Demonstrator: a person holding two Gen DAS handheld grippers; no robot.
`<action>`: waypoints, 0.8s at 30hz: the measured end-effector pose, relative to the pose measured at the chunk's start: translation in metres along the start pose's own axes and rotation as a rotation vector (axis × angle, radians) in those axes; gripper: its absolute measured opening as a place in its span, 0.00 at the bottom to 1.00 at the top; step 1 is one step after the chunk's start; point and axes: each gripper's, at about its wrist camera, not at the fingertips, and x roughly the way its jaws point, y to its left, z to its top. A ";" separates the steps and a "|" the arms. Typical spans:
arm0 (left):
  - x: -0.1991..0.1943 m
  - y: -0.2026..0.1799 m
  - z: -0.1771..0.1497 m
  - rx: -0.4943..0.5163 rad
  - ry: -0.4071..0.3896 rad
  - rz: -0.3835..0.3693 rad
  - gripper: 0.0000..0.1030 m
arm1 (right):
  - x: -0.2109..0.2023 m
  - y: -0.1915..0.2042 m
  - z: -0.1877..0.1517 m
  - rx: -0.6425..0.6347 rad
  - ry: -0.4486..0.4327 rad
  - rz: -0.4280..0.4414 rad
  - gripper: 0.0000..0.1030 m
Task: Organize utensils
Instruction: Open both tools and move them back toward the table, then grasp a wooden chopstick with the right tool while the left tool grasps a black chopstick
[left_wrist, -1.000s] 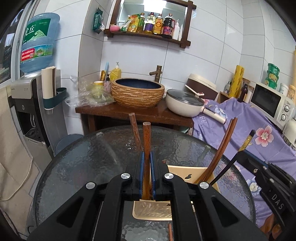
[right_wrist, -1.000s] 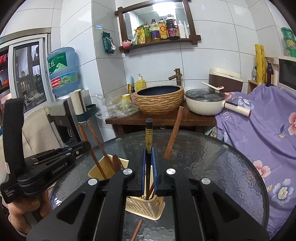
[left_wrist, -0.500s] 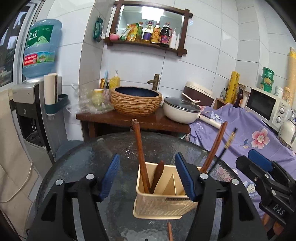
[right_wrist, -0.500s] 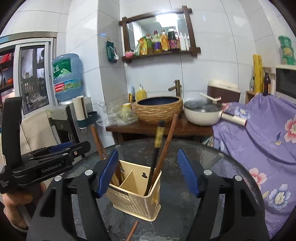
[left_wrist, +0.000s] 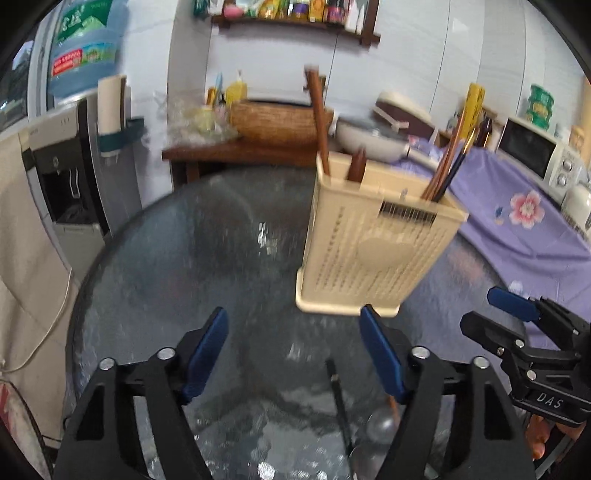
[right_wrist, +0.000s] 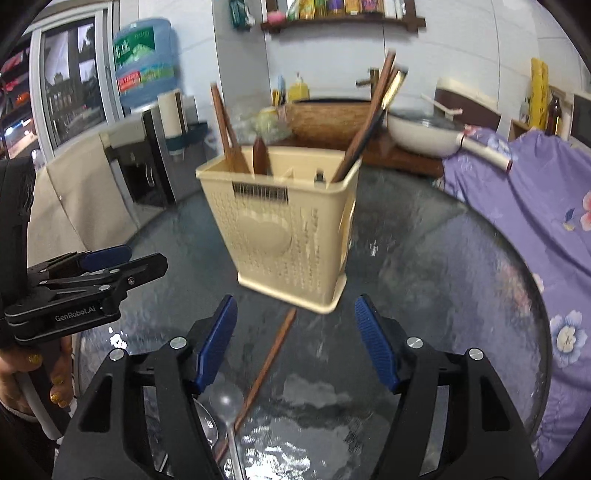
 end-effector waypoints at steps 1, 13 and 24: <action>0.005 0.002 -0.005 0.000 0.023 -0.001 0.57 | 0.008 0.001 -0.007 0.004 0.033 -0.001 0.63; 0.044 -0.015 -0.048 0.108 0.233 -0.067 0.29 | 0.061 -0.006 -0.036 0.080 0.214 0.016 0.45; 0.059 -0.031 -0.053 0.144 0.277 -0.066 0.27 | 0.068 -0.018 -0.035 0.113 0.229 0.006 0.44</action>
